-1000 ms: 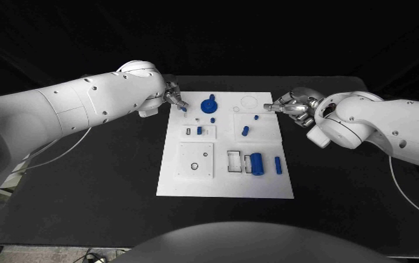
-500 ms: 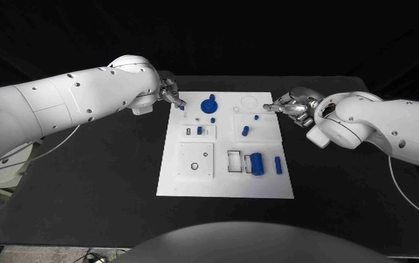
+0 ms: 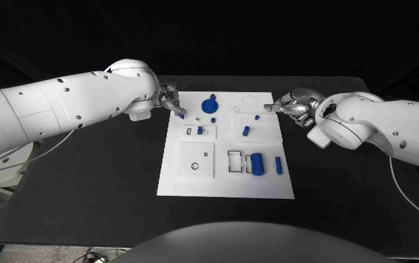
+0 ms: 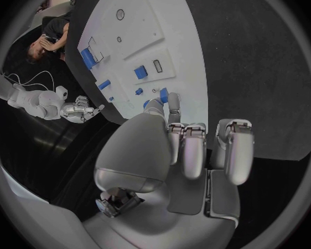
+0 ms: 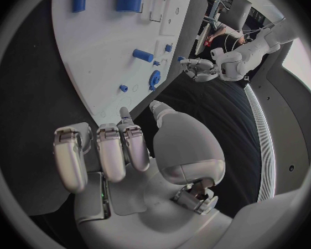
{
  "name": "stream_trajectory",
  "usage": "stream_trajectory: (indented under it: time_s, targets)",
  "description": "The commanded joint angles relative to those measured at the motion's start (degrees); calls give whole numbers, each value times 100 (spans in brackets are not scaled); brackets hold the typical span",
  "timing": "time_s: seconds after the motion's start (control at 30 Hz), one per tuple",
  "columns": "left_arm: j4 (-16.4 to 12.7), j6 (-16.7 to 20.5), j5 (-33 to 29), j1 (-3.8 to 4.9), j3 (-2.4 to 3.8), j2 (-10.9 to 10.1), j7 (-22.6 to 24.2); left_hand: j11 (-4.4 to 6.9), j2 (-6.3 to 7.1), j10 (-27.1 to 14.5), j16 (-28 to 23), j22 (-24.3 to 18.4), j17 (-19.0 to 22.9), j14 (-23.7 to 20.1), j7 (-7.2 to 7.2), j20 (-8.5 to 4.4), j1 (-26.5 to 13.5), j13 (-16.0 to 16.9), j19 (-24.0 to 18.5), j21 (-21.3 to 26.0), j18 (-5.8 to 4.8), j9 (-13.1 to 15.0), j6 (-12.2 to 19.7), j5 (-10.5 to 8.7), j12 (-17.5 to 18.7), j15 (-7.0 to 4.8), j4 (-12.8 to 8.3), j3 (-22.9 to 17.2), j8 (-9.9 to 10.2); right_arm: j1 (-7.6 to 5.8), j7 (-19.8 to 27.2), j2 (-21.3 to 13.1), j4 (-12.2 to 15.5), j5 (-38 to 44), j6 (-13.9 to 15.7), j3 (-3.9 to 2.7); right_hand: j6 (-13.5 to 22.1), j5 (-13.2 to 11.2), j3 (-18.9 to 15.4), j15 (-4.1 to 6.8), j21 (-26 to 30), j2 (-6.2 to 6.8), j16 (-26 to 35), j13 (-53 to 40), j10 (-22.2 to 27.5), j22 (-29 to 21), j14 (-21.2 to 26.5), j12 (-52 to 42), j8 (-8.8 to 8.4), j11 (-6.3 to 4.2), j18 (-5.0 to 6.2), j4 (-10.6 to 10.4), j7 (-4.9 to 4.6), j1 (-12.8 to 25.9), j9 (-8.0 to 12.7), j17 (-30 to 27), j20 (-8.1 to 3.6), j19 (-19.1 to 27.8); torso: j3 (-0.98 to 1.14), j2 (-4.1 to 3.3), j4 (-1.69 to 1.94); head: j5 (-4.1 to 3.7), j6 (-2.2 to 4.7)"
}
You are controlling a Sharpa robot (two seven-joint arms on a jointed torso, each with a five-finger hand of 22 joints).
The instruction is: Assemble the parts on the task board
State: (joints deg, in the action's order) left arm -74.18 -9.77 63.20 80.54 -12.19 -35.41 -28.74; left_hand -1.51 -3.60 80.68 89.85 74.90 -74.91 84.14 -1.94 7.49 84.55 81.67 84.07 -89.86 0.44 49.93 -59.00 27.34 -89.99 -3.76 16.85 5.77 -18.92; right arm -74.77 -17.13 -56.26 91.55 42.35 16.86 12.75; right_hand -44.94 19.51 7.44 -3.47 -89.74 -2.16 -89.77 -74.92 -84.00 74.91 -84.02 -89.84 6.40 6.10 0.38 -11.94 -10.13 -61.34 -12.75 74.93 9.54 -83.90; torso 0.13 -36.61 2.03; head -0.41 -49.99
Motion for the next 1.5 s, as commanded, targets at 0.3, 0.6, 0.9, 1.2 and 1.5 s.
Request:
stream_trajectory:
  time_s: [0.3,0.6,0.9,1.2,1.5]
  targets:
    - [-88,-399,-37,11,-8,82,-133,336,-19,932,15,1510,-1509,586,69,31,1,833,593,-14,-44,-6,-89,16,-1,-45,-7,-58,-3,10,9,16,-3,34,-62,1,-11,15,-27,-28,-26,-8,-23,-1508,-600,1509,-598,-16,22,53,-38,8,-38,-64,-5,1507,39,-610,1,-3,-9,15,-1]
    - [-43,-514,-54,7,-11,163,-143,339,-29,932,15,1510,-1509,586,72,32,0,833,593,-14,-44,-10,-97,17,-1,-45,-8,-74,0,11,9,13,-1,34,-59,1,-11,15,-27,-28,-26,-8,-23,-1508,-600,1509,-598,-16,22,53,-38,8,-38,-64,-5,1507,39,-610,2,-4,-1,19,-1]
    - [-78,-636,-59,-8,-13,205,-150,340,-35,932,15,1510,-1509,586,72,32,-2,833,593,-14,-44,-12,-99,17,-1,-46,-8,-81,2,11,14,13,10,34,-58,1,-11,15,-27,-28,-26,-8,-23,-1508,-600,1509,-598,-16,22,53,-38,8,-38,-64,-5,1507,39,-610,3,-3,-7,12,-1]
    - [-164,-718,-59,-19,-15,173,-219,342,-49,932,15,1510,-1509,586,74,33,-3,833,593,-14,-44,-17,-107,17,-1,-47,-9,-103,7,11,18,16,7,34,-61,1,-7,25,-37,-33,-26,-14,-23,-1508,-600,1509,-598,-16,27,57,-38,12,-41,-76,-11,1507,46,-610,5,2,-2,21,-1]
    - [-191,-729,-50,-42,-17,160,-242,342,-51,932,15,1510,-1509,586,75,33,-2,833,593,-14,-44,-17,-108,17,-1,-47,-10,-106,8,12,24,17,2,34,-60,1,-7,25,-37,-33,-26,-14,-23,-1508,-600,1509,-598,-16,27,57,-38,12,-41,-76,-11,1507,46,-610,3,1,-2,26,-1]
